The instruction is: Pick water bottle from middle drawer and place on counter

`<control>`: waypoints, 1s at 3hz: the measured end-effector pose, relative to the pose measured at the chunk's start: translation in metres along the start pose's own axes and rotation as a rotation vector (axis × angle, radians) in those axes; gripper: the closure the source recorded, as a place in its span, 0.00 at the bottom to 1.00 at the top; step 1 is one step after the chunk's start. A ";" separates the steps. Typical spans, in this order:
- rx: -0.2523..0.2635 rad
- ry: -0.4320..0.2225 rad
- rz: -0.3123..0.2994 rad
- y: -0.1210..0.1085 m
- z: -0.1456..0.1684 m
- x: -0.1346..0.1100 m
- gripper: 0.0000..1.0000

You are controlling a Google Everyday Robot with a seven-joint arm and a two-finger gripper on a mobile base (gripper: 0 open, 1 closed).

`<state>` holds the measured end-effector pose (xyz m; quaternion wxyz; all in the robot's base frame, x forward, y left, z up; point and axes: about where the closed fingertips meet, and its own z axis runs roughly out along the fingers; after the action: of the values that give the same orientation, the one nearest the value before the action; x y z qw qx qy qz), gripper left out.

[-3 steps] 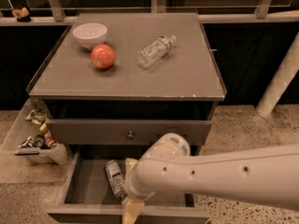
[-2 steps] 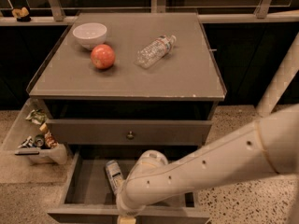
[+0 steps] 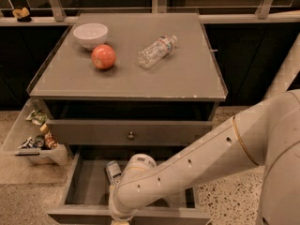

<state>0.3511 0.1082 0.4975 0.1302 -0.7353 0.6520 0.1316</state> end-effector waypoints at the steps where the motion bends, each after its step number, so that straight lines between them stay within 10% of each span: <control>1: 0.057 -0.007 -0.013 -0.024 -0.008 -0.004 0.00; 2: 0.178 -0.053 -0.019 -0.078 -0.022 -0.016 0.00; 3: 0.178 -0.053 -0.018 -0.077 -0.022 -0.016 0.00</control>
Offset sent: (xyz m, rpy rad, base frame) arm 0.1326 0.0355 0.0421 0.1488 -0.2802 -0.1084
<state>0.4267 0.1238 0.5255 0.2133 -0.7231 0.6506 0.0914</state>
